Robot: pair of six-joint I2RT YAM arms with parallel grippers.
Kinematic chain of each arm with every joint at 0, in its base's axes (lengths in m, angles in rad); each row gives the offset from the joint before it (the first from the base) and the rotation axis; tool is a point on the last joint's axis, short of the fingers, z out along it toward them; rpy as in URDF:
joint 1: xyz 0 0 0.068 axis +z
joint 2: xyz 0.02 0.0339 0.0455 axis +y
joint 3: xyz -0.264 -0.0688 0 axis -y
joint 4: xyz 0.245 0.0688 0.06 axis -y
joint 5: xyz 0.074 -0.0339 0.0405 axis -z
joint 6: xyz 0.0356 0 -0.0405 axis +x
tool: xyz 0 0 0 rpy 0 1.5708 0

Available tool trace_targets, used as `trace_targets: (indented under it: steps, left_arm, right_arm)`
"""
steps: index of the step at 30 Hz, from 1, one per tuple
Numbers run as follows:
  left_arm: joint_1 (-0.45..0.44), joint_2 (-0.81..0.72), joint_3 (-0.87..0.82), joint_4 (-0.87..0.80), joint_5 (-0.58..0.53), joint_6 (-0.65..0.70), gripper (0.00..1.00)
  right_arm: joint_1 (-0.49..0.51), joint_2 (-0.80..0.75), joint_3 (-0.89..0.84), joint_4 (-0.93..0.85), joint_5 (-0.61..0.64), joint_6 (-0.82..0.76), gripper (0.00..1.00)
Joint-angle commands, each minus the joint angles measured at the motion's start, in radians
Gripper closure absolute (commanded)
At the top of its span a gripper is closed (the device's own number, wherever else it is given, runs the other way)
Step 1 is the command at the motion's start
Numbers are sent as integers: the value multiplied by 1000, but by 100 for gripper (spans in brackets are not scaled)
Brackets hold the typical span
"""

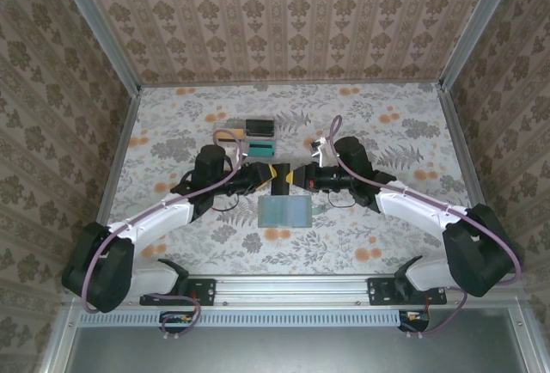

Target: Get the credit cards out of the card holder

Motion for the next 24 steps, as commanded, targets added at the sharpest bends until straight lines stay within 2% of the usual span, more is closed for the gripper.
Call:
trace_targets:
  steps: [1,9,14,17,18,19,21,22,24]
  left_arm:
    - [0,-24,-12,31,50,-14,65]
    - [2,-50,-12,30,66,-13,73]
    - [6,-85,-12,13,64,-14,84]
    - [6,-106,-3,-12,56,-4,88]
    - [6,-111,0,-21,55,1,94]
    - [6,-116,5,-35,51,8,99]
    - [7,-128,14,-77,37,29,100]
    - [9,-132,19,-95,33,41,100]
    - [17,-141,27,-131,31,60,100]
  right_arm:
    - [-8,18,32,55,-34,23,100]
    - [-18,60,31,67,-49,23,100]
    - [-25,76,24,69,-52,19,98]
    - [-26,91,26,68,-56,18,80]
    - [-26,96,27,69,-57,17,77]
    - [-26,98,29,68,-57,17,69]
    - [-28,97,29,52,-50,11,42]
    - [-29,95,29,38,-40,3,34]
    - [-35,84,26,17,-34,-12,30]
